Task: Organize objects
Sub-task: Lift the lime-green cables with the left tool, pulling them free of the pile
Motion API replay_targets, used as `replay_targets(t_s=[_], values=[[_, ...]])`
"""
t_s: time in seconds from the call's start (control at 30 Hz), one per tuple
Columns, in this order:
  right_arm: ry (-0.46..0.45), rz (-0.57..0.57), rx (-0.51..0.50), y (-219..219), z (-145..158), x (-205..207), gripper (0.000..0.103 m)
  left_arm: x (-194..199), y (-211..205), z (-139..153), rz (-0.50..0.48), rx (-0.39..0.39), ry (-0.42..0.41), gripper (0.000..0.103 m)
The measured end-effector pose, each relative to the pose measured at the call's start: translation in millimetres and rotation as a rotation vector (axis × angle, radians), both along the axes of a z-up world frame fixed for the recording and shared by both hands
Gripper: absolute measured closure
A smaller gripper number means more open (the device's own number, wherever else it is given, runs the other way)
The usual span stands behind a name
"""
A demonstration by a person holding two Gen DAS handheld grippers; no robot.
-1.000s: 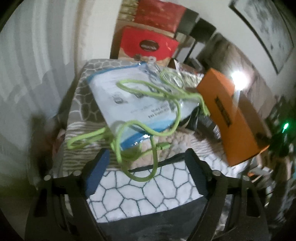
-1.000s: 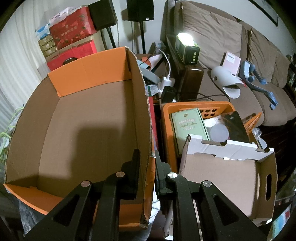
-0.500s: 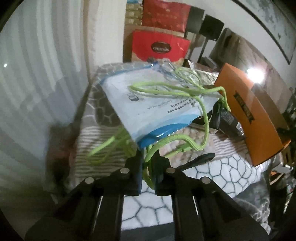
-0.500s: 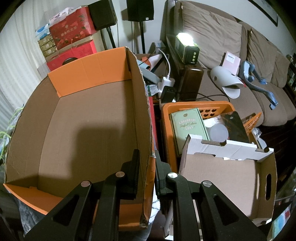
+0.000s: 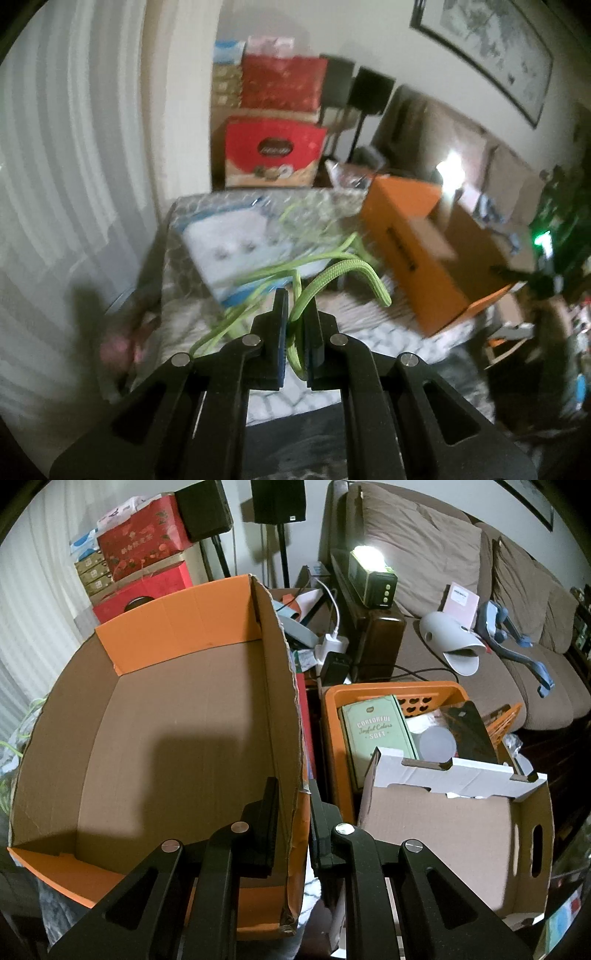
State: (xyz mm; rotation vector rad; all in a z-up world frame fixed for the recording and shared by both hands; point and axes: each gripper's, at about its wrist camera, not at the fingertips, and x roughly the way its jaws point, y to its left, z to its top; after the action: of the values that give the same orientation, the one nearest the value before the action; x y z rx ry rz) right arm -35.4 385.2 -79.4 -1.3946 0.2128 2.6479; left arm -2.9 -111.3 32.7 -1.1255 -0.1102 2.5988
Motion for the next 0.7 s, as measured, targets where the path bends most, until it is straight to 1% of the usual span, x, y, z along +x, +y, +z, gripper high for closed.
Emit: replay_targets(t_s=[0.17, 0.27, 0.37, 0.4, 0.57, 0.67, 0.7], values=[[-0.001, 0.0, 0.002, 0.1, 0.0, 0.0, 0.09, -17.7, 11.8, 40.3, -0.036, 0.033, 0.06, 0.096], [0.0, -0.001, 0.004, -0.1, 1.2, -0.1, 0.09, -33.6, 17.1, 50.3, -0.015, -0.004, 0.062, 0.096], [0.0, -0.001, 0.003, -0.2, 1.4, -0.1, 0.09, -50.4, 17.2, 39.0, 0.022, -0.041, 0.012, 0.096], [0.001, -0.001, 0.002, -0.2, 1.4, 0.0, 0.09, -55.3, 17.1, 31.3, 0.037, -0.057, -0.001, 0.096], [0.001, -0.002, 0.002, -1.1, 1.9, 0.3, 0.09, -74.3, 18.8, -4.7, 0.065, -0.085, -0.075, 0.096], [0.001, -0.001, 0.0, -1.4, 1.7, 0.0, 0.09, -71.5, 17.6, -29.4, 0.075, -0.116, -0.118, 0.095], [0.0, 0.0, 0.0, -1.6, 2.1, -0.3, 0.09, -67.5, 16.3, -36.9, 0.071, -0.109, -0.128, 0.095]])
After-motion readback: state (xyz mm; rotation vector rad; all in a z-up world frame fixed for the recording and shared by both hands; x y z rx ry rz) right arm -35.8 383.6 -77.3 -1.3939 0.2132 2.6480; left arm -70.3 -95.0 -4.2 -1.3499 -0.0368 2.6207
